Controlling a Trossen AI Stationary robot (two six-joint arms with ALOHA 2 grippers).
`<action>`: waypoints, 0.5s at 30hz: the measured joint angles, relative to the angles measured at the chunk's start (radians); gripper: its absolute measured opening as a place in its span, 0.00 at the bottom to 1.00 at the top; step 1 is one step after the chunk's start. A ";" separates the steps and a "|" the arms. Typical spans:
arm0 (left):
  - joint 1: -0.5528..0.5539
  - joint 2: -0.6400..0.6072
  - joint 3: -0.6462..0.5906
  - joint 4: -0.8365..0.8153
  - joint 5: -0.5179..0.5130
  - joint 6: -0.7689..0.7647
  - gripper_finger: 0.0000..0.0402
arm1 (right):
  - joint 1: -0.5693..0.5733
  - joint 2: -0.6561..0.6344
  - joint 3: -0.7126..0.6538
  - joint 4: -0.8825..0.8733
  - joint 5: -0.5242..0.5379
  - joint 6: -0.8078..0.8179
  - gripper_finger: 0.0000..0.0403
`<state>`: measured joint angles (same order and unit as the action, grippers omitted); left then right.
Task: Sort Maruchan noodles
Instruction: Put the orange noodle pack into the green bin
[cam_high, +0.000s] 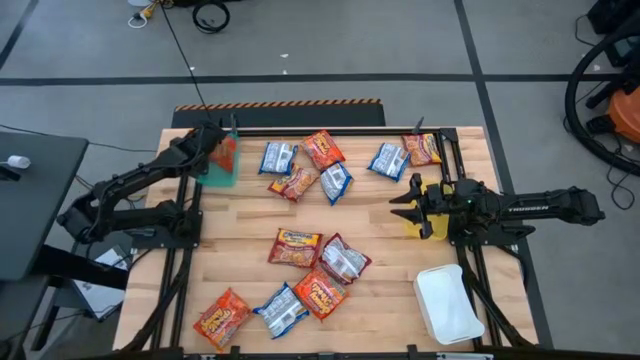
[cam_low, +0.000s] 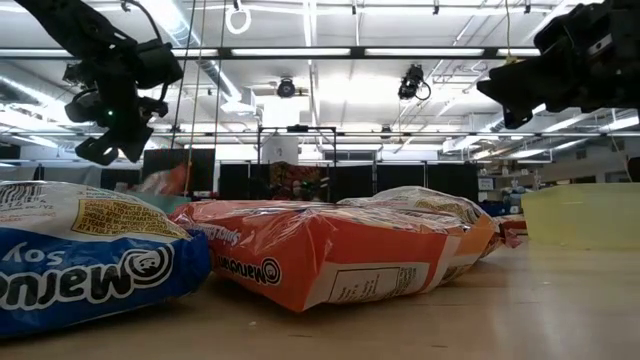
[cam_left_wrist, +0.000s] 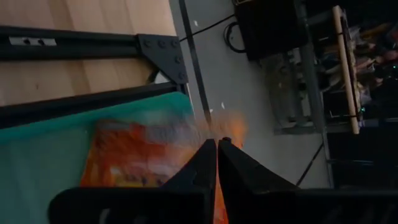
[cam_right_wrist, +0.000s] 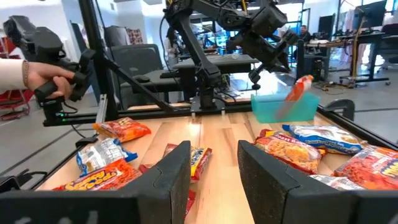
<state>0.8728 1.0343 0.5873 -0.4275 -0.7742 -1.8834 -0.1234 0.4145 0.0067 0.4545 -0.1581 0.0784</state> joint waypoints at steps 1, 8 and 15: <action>0.005 0.000 0.000 0.003 -0.001 0.011 0.07 | 0.000 0.000 0.000 0.000 0.007 0.000 0.34; 0.022 0.000 0.000 0.039 -0.001 0.093 0.22 | 0.000 0.000 0.000 0.000 0.010 -0.003 0.34; -0.008 -0.089 0.045 0.261 0.065 0.661 0.39 | 0.000 0.000 0.000 0.000 0.012 -0.003 0.34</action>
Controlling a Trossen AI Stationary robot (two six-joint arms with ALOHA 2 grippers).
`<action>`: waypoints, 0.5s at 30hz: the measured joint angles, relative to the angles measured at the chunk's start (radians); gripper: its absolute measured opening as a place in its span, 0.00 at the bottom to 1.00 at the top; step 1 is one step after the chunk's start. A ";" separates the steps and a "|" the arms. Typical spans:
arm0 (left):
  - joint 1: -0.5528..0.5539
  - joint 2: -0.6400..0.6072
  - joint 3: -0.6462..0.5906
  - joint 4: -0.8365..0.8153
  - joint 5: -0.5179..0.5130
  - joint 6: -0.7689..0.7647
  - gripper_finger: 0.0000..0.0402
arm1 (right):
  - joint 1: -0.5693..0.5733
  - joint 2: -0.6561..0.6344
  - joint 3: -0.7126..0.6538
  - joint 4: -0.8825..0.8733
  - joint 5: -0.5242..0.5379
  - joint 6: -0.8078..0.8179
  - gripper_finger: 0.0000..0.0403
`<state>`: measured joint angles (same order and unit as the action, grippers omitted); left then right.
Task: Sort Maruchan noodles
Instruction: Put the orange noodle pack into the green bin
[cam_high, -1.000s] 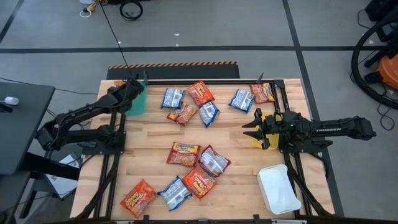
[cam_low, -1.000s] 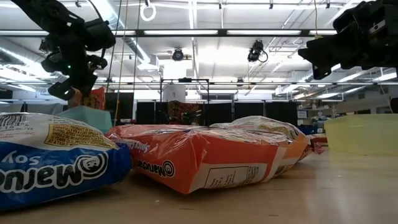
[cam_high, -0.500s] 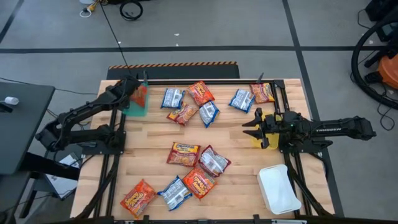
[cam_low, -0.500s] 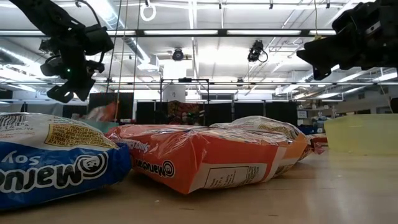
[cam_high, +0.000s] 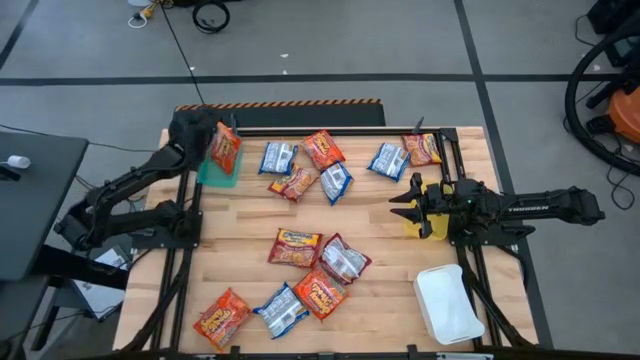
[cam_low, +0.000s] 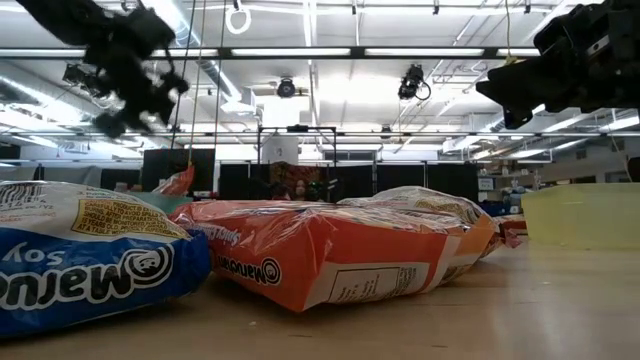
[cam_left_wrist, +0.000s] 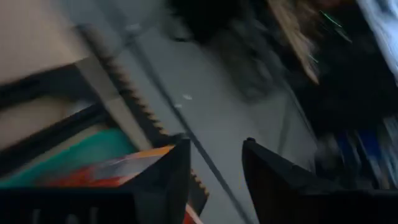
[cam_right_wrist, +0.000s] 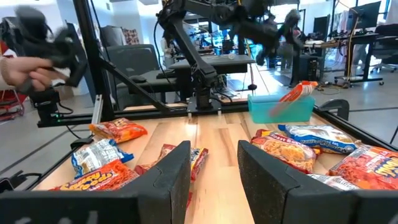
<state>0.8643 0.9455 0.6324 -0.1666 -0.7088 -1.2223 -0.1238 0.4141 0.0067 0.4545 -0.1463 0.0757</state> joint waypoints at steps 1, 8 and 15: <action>-0.016 -0.016 0.029 -0.011 0.021 0.114 0.40 | 0.000 0.000 0.000 0.000 0.000 0.000 0.34; -0.124 0.004 0.244 -0.444 0.089 0.416 0.42 | 0.000 0.005 0.000 -0.001 0.077 -0.004 0.34; -0.127 0.204 0.331 -0.551 0.225 0.472 0.56 | -0.005 0.033 0.000 0.007 0.205 -0.043 0.35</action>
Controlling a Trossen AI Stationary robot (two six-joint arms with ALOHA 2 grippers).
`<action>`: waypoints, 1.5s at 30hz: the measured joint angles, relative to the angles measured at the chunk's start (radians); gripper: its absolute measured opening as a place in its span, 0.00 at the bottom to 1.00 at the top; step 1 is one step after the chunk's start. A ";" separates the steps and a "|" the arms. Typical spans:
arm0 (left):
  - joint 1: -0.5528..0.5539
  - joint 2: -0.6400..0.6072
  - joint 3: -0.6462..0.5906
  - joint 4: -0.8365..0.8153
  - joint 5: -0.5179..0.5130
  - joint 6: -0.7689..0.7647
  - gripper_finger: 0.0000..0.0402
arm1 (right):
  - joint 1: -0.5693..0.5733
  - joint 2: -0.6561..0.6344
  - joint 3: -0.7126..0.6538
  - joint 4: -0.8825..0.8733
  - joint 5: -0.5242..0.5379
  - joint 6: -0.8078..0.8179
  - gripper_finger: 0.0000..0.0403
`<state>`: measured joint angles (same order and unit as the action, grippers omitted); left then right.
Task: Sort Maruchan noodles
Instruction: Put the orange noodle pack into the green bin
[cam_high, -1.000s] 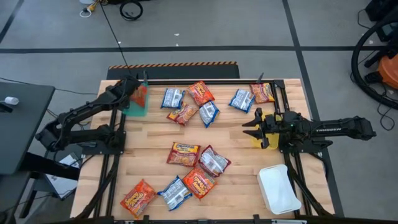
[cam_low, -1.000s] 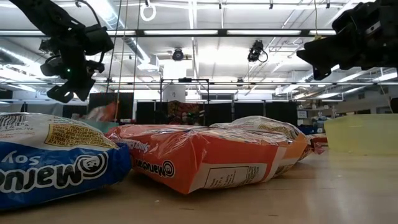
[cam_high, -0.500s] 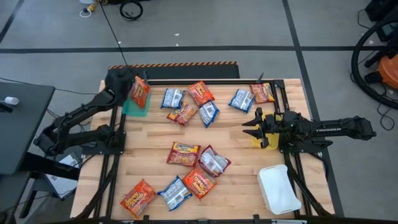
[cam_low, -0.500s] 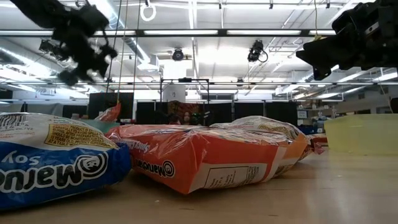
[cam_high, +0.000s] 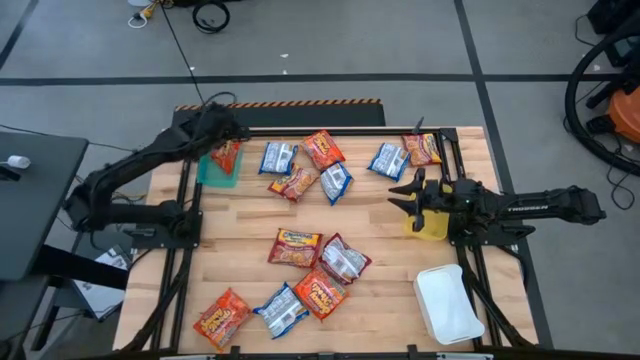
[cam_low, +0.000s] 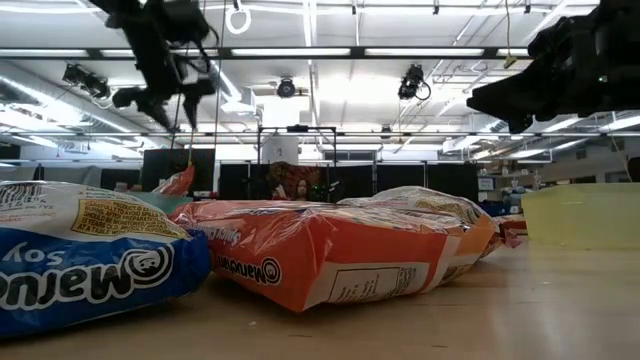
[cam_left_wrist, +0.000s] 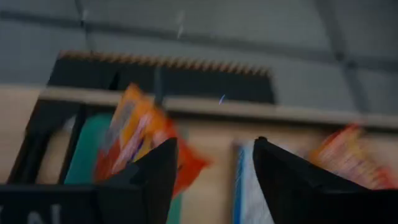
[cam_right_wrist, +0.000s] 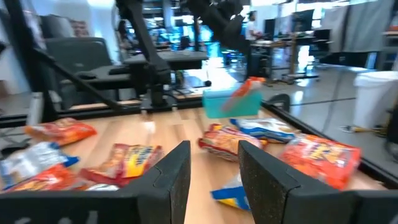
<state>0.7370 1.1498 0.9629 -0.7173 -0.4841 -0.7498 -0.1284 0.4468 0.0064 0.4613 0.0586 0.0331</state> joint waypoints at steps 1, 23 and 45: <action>-0.003 0.028 0.012 -0.057 -0.001 0.000 0.58 | -0.004 0.002 0.000 0.003 0.002 -0.002 0.35; 0.154 0.477 0.052 -0.270 0.216 0.249 0.37 | -0.011 0.124 0.000 0.040 -0.007 -0.008 0.35; 0.176 0.461 0.061 -0.029 0.036 0.291 0.31 | -0.011 0.124 0.000 0.034 -0.008 0.000 0.35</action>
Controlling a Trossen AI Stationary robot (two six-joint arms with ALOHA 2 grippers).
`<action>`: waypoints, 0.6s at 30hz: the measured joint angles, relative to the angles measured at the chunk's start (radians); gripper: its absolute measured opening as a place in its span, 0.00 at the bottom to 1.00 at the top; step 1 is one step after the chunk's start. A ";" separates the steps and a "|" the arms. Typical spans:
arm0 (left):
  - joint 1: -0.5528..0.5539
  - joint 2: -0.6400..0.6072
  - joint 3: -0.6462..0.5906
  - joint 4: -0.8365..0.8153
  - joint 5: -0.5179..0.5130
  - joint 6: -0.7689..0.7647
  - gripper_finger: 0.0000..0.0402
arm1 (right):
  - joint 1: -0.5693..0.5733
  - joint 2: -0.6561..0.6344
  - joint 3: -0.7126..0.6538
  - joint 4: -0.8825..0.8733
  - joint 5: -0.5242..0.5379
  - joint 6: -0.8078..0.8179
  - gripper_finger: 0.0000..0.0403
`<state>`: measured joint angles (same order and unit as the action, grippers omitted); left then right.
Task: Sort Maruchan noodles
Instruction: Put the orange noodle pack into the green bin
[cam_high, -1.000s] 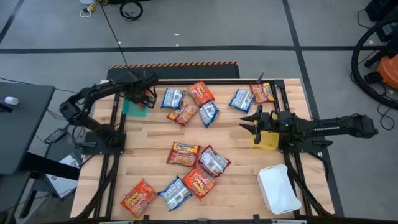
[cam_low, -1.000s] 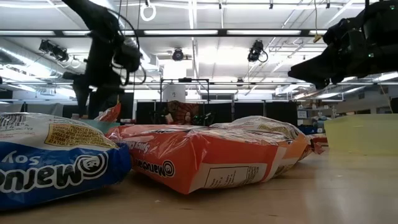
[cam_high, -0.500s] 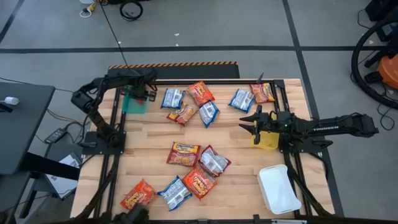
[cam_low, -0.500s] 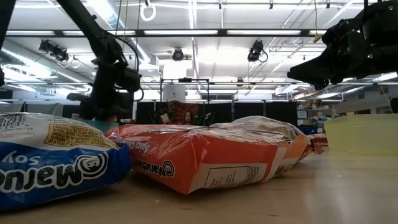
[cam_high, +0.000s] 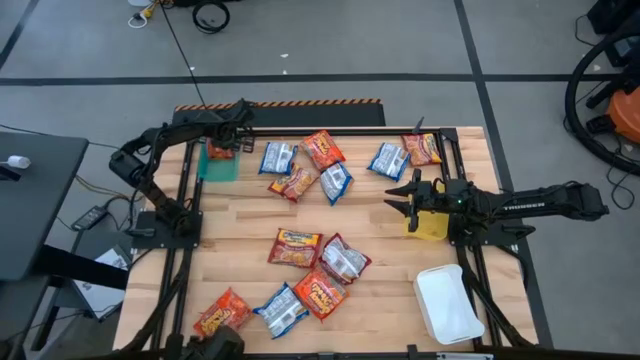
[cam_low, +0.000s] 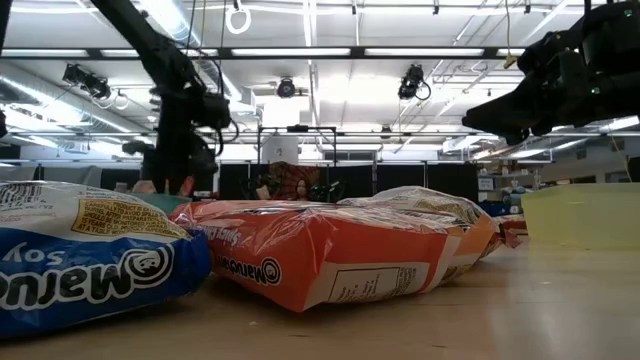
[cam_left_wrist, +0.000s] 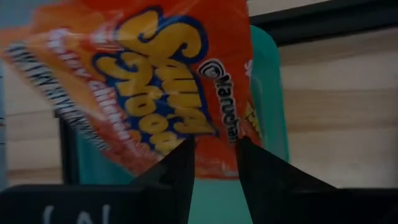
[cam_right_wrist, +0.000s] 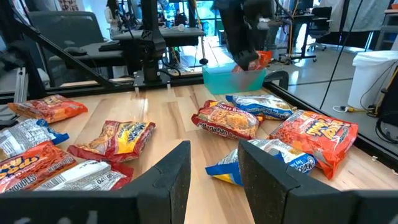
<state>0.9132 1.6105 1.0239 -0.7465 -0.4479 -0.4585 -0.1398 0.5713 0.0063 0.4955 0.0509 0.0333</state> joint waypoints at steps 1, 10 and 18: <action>-0.013 -0.027 0.013 -0.033 0.002 0.000 0.31 | 0.000 0.000 0.000 0.000 0.000 0.001 0.35; -0.391 -0.337 0.120 -0.414 0.261 -0.066 0.31 | 0.006 0.000 0.000 -0.003 -0.008 0.016 0.35; -1.112 -0.411 0.094 -0.437 0.387 -0.325 0.31 | 0.109 0.001 0.023 -0.063 0.027 -0.017 0.35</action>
<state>-0.1988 1.1993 1.1183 -1.1833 -0.0609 -0.7833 -0.0303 0.5724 0.0290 0.4327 0.0783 0.0159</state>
